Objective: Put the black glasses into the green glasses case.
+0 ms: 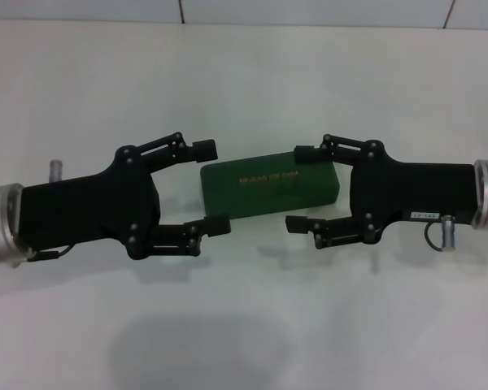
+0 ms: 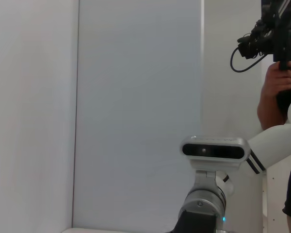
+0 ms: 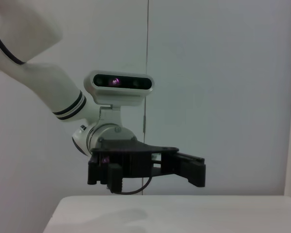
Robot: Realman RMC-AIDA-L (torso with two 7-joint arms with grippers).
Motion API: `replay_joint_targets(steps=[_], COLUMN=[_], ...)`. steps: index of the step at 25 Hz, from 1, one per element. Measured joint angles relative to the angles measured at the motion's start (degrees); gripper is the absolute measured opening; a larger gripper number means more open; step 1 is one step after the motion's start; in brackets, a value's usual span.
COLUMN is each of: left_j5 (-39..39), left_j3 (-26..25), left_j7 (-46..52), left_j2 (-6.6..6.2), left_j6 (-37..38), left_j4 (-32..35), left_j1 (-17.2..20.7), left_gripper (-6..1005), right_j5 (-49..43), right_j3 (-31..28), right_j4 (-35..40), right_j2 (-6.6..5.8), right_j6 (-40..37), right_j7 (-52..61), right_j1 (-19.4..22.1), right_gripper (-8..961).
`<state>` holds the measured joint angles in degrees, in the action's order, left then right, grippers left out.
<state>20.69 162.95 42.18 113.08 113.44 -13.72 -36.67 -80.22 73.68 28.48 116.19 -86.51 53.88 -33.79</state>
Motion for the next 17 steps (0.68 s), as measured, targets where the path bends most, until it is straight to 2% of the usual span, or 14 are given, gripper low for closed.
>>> replay_joint_targets(steps=[2,17], left_j5=[0.0,1.2], left_j3=[0.0,-0.3], left_j7=[-0.1,-0.4], left_j2=[0.0,0.06], left_j6=[-0.1,-0.5], left_j4=[0.0,0.0], left_j1=[0.0,0.1], left_gripper=[888,888], right_j5=[0.1,4.1], right_j3=[0.0,0.7], right_j4=[-0.1,-2.5], right_j2=[0.0,0.0], right_j6=[0.1,0.4], right_j7=[-0.4,-4.6], right_j1=[0.0,0.4], right_gripper=[891,891])
